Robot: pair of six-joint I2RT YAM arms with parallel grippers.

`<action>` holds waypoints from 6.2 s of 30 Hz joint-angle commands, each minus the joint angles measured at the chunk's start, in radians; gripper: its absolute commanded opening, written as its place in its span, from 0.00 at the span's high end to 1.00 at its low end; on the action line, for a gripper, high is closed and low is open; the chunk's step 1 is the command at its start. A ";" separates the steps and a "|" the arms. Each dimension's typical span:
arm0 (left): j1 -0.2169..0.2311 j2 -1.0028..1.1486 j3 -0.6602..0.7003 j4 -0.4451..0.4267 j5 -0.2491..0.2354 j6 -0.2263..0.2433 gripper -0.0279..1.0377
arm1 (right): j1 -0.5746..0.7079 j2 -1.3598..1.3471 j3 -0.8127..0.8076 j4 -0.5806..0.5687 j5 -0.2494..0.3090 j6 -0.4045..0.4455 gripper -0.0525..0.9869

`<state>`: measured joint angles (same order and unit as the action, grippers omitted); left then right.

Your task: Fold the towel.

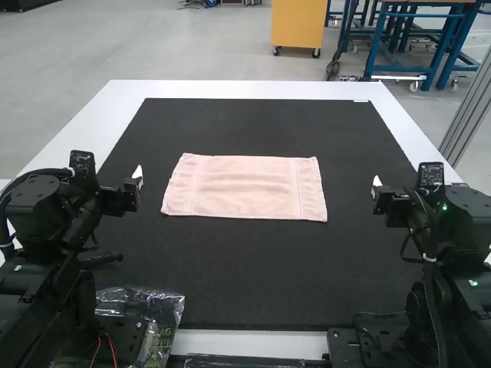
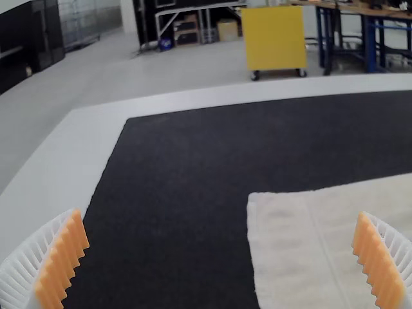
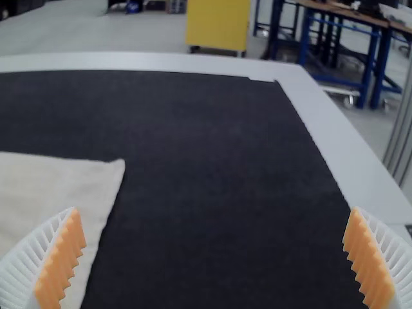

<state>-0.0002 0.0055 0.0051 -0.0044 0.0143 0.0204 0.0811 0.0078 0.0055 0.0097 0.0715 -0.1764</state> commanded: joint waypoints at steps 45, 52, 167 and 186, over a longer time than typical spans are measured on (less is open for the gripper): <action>0.005 -0.004 0.047 0.231 0.088 0.280 0.07 | -0.009 0.014 0.045 0.263 -0.088 -0.419 0.07; -0.003 0.226 0.263 0.239 0.087 0.158 0.08 | -0.029 0.307 0.297 0.233 -0.095 -0.155 0.07; 0.066 2.173 1.110 0.478 0.283 0.092 0.95 | 0.106 2.124 1.067 0.478 -0.249 0.014 0.97; 0.138 1.949 1.058 0.196 0.401 0.128 0.95 | 0.028 1.891 0.964 0.340 -0.372 0.023 0.97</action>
<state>0.1013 2.0113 1.0977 0.1967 0.4328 0.1230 0.1520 1.9404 0.9951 0.3592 -0.3191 -0.1535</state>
